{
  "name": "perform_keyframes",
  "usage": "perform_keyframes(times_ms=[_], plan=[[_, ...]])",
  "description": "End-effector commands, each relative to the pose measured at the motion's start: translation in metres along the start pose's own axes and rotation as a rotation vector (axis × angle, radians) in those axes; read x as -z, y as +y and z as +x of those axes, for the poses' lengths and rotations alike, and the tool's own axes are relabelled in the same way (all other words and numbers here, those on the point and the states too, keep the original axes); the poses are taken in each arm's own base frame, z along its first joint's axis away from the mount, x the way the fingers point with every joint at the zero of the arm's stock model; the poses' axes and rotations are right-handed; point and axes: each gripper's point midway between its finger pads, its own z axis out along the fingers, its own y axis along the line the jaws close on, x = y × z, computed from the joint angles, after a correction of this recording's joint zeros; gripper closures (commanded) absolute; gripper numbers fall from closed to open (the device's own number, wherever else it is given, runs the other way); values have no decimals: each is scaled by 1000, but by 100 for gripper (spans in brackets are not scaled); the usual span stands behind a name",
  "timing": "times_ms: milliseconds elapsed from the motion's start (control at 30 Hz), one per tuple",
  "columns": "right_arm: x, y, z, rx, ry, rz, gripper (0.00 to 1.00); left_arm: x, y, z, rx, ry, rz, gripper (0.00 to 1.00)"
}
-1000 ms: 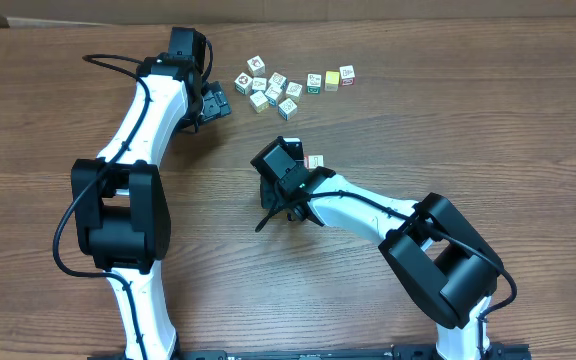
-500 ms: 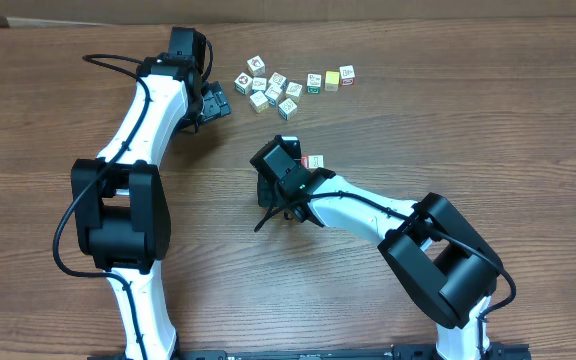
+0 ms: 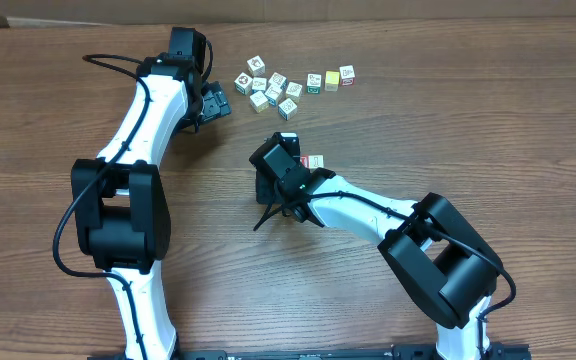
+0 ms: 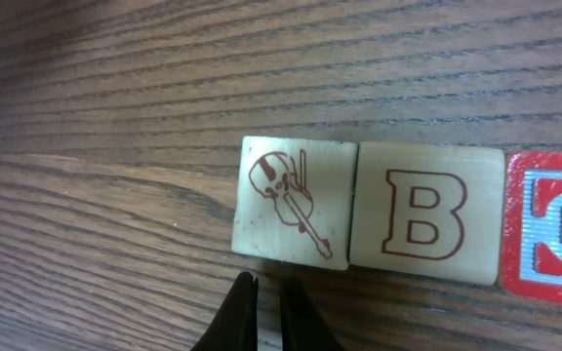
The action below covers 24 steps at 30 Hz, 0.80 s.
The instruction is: Form a horizontal line
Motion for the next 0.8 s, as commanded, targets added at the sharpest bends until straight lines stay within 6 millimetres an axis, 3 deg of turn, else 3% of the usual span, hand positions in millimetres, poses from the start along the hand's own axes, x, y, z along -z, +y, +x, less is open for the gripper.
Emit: perform_keyframes(times_ms=[0,767], plan=[[3,-3,-1,-2,-15,10,94,4,-9,-2,-19,-10,16,0],[3,-3,-6,-8,-33,7,91,4,-9,-2,-19,-10,16,0]])
